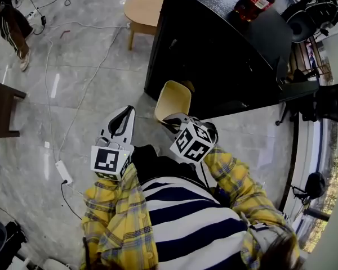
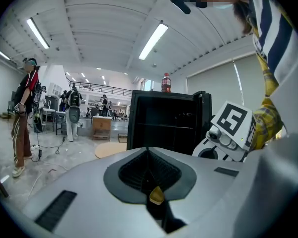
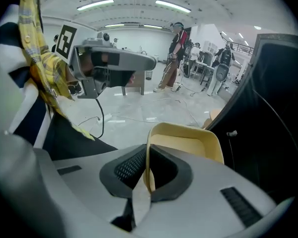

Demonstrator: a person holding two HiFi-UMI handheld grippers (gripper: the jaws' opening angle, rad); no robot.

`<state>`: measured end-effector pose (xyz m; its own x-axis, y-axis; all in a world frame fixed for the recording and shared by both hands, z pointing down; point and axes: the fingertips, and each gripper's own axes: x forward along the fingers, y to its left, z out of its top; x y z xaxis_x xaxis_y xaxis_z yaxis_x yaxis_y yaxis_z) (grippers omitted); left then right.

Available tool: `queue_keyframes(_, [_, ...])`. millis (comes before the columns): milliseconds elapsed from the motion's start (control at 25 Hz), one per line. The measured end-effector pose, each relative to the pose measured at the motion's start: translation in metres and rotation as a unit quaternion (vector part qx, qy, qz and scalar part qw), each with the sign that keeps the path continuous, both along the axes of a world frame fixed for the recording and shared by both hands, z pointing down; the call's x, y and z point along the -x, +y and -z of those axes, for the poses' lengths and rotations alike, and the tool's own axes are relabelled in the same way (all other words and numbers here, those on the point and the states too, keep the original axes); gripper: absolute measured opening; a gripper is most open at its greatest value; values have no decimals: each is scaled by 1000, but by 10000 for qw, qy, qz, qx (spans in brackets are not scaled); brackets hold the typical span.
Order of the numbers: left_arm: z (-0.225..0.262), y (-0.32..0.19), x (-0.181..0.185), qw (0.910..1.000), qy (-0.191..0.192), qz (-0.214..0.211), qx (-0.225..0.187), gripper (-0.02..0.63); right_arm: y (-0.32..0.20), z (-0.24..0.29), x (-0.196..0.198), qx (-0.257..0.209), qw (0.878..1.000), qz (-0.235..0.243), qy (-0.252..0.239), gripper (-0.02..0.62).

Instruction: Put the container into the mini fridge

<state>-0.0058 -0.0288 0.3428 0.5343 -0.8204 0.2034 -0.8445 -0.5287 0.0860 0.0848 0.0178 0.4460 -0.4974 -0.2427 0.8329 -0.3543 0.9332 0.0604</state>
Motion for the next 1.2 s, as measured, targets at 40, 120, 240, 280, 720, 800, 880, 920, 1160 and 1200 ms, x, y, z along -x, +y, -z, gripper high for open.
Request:
queue_keyframes(40, [1, -6, -2, 10000, -21, -21, -27, 23, -5, -4, -2, 25, 10000, -33, 15, 38])
queue_keyframes(120, [2, -14, -4, 10000, -63, -42, -38, 23, -13, -11, -4, 102, 9999, -88, 57, 38])
queue_keyframes(240, [-7, -22, -5, 9998, -139, -131, -13, 23, -26, -23, -6, 141, 9995, -200, 177, 38])
queue_keyframes(280, [-10, -27, -6, 9997, -143, -178, 3, 23, -34, -27, -8, 107, 9994, -245, 235, 38])
queue_keyframes(720, [-48, -87, -20, 9971, -1, -700, 299, 23, -116, -44, -27, -36, 9938, -888, 668, 38])
queue_keyframes(800, [-53, -95, -20, 9965, 49, -749, 355, 23, -130, -40, -28, -159, 9926, -972, 716, 38])
queue_keyframes(880, [-59, -103, -22, 9960, 115, -772, 435, 23, -142, -37, -29, -283, 9914, -1037, 747, 38])
queue_keyframes(920, [-61, -107, -22, 9957, 138, -784, 466, 23, -149, -36, -30, -334, 9908, -1064, 764, 38])
queue_keyframes(1160, [-66, -127, -29, 9943, 185, -902, 537, 23, -188, -37, -45, -561, 9852, -1362, 878, 38])
queue_keyframes(1200, [-68, -130, -30, 9941, 189, -919, 550, 23, -194, -38, -48, -607, 9841, -1414, 886, 38])
